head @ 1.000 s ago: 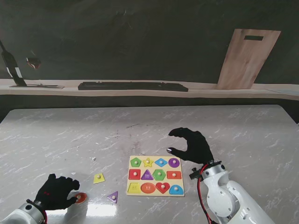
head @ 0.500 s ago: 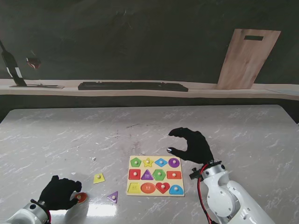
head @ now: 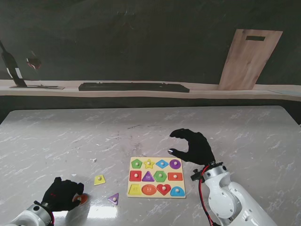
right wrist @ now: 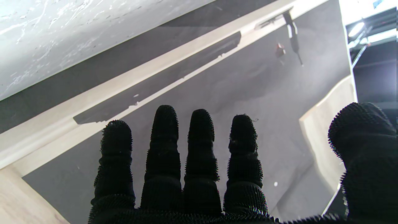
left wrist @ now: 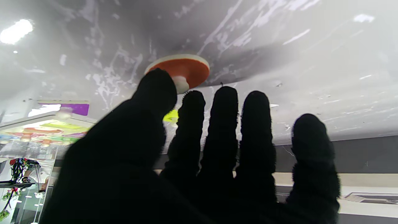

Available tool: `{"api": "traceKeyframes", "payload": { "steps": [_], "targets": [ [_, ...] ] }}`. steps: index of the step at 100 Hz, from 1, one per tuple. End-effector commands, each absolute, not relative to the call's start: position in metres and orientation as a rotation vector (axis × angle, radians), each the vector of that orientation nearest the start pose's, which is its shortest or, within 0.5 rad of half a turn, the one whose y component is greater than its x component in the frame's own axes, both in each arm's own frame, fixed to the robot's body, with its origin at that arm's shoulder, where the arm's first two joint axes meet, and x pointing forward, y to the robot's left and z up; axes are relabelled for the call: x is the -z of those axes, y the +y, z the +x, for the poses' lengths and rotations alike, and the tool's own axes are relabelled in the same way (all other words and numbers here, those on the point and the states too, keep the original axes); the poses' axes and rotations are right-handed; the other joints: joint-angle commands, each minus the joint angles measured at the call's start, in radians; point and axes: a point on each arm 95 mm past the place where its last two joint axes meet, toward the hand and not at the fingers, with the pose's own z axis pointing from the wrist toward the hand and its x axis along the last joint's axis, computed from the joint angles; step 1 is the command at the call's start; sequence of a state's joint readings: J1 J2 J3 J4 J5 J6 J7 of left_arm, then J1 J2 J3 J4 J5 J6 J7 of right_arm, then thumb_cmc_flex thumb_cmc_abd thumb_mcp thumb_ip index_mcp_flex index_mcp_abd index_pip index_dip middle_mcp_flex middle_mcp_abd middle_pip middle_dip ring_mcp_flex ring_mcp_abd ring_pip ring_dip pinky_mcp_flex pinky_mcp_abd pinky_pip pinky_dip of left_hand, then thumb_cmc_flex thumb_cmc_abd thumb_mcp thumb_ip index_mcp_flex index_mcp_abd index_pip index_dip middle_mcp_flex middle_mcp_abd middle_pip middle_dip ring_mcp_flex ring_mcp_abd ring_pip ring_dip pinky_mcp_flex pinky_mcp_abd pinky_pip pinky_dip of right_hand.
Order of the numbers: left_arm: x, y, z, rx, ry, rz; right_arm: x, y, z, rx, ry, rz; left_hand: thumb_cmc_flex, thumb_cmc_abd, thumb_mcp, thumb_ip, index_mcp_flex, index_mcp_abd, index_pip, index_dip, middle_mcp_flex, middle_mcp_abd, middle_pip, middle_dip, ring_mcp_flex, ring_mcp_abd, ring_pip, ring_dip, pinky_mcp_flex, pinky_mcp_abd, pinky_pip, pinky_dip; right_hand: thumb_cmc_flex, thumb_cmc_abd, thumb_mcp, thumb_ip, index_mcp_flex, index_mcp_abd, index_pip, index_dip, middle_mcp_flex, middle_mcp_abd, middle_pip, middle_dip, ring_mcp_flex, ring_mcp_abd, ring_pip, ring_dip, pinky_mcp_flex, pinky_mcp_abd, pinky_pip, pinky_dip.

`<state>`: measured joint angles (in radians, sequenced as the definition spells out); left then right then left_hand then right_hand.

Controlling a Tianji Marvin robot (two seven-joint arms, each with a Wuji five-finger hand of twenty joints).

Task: Fit puzzle pieces into a puzzle board

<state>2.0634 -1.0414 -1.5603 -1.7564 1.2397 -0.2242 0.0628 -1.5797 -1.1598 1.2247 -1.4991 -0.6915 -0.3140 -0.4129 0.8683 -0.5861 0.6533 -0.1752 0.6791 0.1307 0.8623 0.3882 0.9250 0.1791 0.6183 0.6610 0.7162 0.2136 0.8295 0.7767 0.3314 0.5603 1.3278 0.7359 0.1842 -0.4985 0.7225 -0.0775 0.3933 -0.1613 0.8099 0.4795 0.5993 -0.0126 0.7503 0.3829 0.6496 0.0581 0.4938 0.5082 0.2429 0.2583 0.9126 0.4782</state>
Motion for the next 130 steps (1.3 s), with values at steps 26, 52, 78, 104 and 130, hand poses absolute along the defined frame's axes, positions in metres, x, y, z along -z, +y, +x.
{"api": "traceKeyframes", "payload": {
  "steps": [26, 52, 78, 104, 130],
  "targets": [
    [0.380, 0.089, 0.275, 1.216, 1.743, -1.151, 0.321, 0.005, 0.390, -2.055, 1.025, 1.244, 0.070, 0.000, -0.030, -0.038, 0.022, -0.035, 0.084, -0.010, 0.066, -0.020, -0.009, 0.024, 0.029, -0.022, 0.031, -0.010, 0.009, -0.201, 0.040, -0.010, -0.027, 0.016, -0.014, 0.006, -0.014, -0.022, 0.003, 0.004, -0.001, 0.000, 0.012, 0.006, 0.012, -0.004, 0.013, 0.006, -0.013, 0.007, 0.012, 0.008],
    [0.381, 0.087, 0.275, 1.214, 1.742, -1.160, 0.321, 0.004, 0.390, -2.055, 1.024, 1.240, 0.117, -0.007, 0.015, -0.027, 0.060, -0.035, 0.153, -0.018, 0.166, -0.025, -0.066, 0.051, 0.075, -0.039, 0.054, -0.019, 0.043, -0.202, 0.063, -0.003, -0.027, 0.018, -0.013, 0.007, -0.013, -0.022, 0.003, 0.004, 0.000, 0.000, 0.012, 0.006, 0.012, -0.004, 0.013, 0.007, -0.013, 0.006, 0.012, 0.008],
    [0.380, 0.085, 0.276, 1.232, 1.743, -1.149, 0.321, 0.003, 0.390, -2.055, 1.017, 1.239, 0.099, -0.035, 0.119, -0.019, 0.066, 0.014, 0.198, -0.018, 0.197, 0.003, -0.035, 0.078, 0.122, -0.034, 0.096, -0.004, 0.090, -0.180, 0.099, 0.006, -0.027, 0.018, -0.014, 0.006, -0.014, -0.023, 0.002, 0.004, -0.002, 0.001, 0.011, 0.006, 0.012, -0.004, 0.012, 0.006, -0.013, 0.006, 0.011, 0.008],
    [0.359, 0.075, 0.286, 1.324, 1.709, -1.054, 0.320, 0.003, 0.389, -2.062, 1.013, 1.236, 0.075, -0.040, 0.162, -0.010, 0.052, 0.010, 0.217, -0.009, 0.186, 0.004, -0.019, 0.112, 0.119, -0.036, 0.109, 0.020, 0.101, -0.182, 0.106, 0.007, -0.027, 0.018, -0.014, 0.007, -0.013, -0.023, 0.002, 0.004, -0.001, 0.000, 0.011, 0.006, 0.011, -0.003, 0.012, 0.006, -0.013, 0.007, 0.011, 0.008],
    [0.344, 0.048, 0.310, 1.460, 1.690, -1.023, 0.321, 0.005, 0.390, -2.087, 1.024, 1.249, 0.068, -0.052, 0.185, -0.007, 0.056, 0.018, 0.222, -0.010, 0.191, 0.012, -0.010, 0.116, 0.130, -0.027, 0.123, 0.029, 0.121, -0.171, 0.120, 0.011, -0.026, 0.019, -0.014, 0.007, -0.013, -0.024, 0.002, 0.004, -0.001, 0.001, 0.011, 0.006, 0.010, -0.003, 0.011, 0.006, -0.015, 0.007, 0.010, 0.008]
  ]
}}
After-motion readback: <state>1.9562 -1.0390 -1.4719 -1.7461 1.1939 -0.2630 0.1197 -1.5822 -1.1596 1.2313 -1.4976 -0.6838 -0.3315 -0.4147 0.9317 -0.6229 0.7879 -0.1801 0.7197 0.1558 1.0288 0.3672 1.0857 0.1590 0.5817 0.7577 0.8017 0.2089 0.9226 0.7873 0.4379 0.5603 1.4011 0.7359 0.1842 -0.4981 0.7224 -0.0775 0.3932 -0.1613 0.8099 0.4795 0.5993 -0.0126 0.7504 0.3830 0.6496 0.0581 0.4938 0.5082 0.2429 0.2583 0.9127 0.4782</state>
